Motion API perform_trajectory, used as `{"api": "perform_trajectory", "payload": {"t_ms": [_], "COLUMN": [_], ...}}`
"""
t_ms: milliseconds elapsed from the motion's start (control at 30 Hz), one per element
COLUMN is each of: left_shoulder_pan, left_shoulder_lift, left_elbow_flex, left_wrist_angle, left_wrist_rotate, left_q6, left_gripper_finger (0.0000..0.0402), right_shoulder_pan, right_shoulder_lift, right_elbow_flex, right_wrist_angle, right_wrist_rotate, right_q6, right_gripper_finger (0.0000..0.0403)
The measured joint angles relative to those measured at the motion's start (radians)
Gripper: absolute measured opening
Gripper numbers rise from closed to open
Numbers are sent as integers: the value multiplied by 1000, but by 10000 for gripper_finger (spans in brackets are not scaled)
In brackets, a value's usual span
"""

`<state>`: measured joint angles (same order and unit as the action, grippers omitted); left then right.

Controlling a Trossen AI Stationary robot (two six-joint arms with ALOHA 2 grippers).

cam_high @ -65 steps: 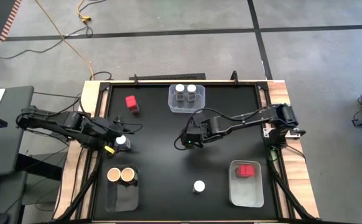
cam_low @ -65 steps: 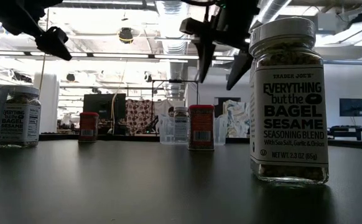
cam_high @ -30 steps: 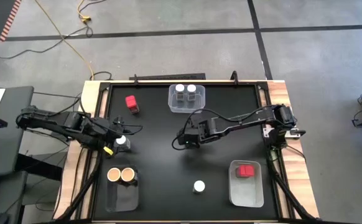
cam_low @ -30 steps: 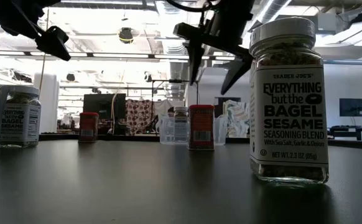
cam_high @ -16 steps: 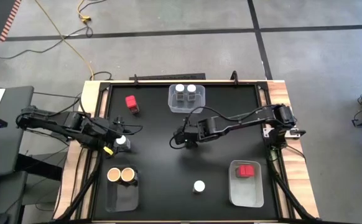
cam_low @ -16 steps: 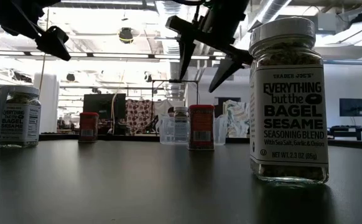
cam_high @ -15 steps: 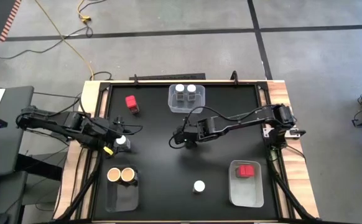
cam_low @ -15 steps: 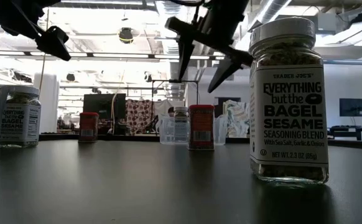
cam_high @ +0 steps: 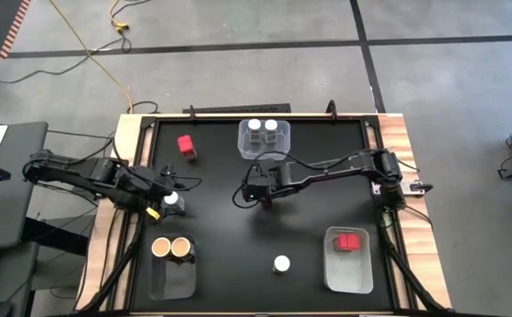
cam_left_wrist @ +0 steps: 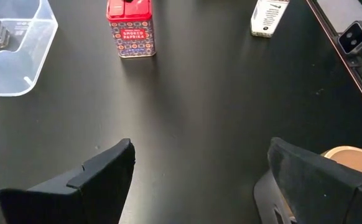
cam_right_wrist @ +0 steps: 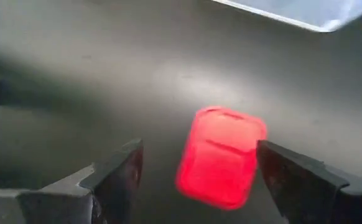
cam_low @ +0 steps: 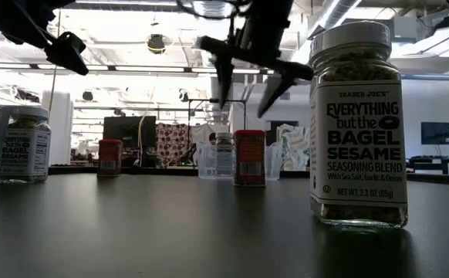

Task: Sort spices by type
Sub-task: Put the right red spice can into the white bin

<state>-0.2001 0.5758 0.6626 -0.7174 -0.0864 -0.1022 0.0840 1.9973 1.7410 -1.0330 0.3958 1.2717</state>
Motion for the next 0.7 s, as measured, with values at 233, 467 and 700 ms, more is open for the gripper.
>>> {"api": "perform_trajectory", "payload": {"t_ms": [233, 467, 700], "left_shoulder_pan": [0, 0, 0], "left_shoulder_lift": [0, 0, 0], "left_elbow_flex": [0, 0, 0], "left_wrist_angle": [0, 0, 0], "left_wrist_rotate": [0, 0, 0], "left_q6": [0, -1, -2], "left_gripper_finger": [353, 353, 353], "right_shoulder_pan": [-7, -8, -7], "right_shoulder_lift": [43, 55, 55], "right_elbow_flex": [24, 22, 0], "right_wrist_angle": [-34, -38, -22], "right_wrist_rotate": [-3, -6, -15], "right_q6": [25, 31, 36], "right_gripper_finger": [344, 344, 344]}}
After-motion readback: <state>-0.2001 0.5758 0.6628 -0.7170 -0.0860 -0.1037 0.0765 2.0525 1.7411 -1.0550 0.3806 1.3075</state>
